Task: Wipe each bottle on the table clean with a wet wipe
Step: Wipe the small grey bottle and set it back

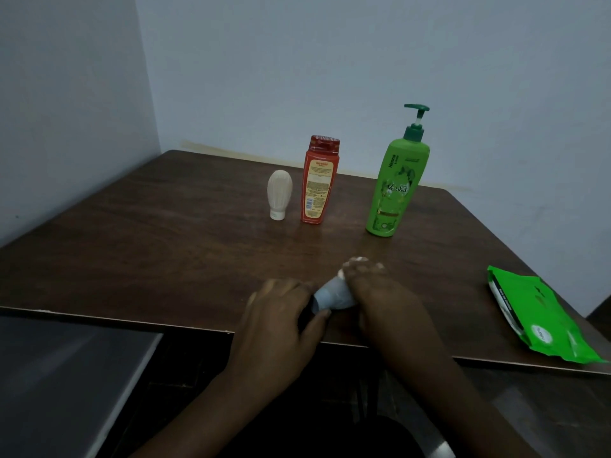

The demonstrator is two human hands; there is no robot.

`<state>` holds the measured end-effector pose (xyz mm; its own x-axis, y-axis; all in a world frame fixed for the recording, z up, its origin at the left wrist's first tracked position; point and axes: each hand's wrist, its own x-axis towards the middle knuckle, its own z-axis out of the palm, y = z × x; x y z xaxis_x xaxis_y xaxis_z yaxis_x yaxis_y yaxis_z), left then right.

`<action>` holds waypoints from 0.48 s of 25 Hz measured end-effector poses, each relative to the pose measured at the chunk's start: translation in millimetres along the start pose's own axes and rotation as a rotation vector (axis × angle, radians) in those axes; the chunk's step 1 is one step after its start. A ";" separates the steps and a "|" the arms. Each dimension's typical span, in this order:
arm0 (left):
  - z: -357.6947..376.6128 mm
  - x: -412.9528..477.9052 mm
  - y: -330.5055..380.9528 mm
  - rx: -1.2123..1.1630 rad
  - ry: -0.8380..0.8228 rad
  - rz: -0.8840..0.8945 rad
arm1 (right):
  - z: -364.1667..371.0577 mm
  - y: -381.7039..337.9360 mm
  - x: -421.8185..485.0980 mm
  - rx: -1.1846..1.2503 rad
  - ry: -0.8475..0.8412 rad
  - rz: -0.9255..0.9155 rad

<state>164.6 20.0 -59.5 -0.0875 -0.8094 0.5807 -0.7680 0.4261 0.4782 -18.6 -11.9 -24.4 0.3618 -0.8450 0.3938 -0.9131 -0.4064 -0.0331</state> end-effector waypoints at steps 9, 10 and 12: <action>1.7 0.1 0.3 0.038 -0.007 -0.009 | -14.0 -2.0 -5.3 0.079 -0.041 0.032; 1.6 0.5 0.7 0.050 -0.007 -0.014 | -20.3 1.1 -0.6 0.145 -0.048 0.102; 1.0 -0.1 2.0 0.059 -0.027 -0.023 | -14.8 -7.6 -7.1 0.120 -0.041 0.086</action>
<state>162.5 20.5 -59.3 -0.0860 -0.8299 0.5513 -0.8058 0.3834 0.4514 -17.1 2.4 -13.3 0.2925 -0.8910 0.3473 -0.9129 -0.3683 -0.1760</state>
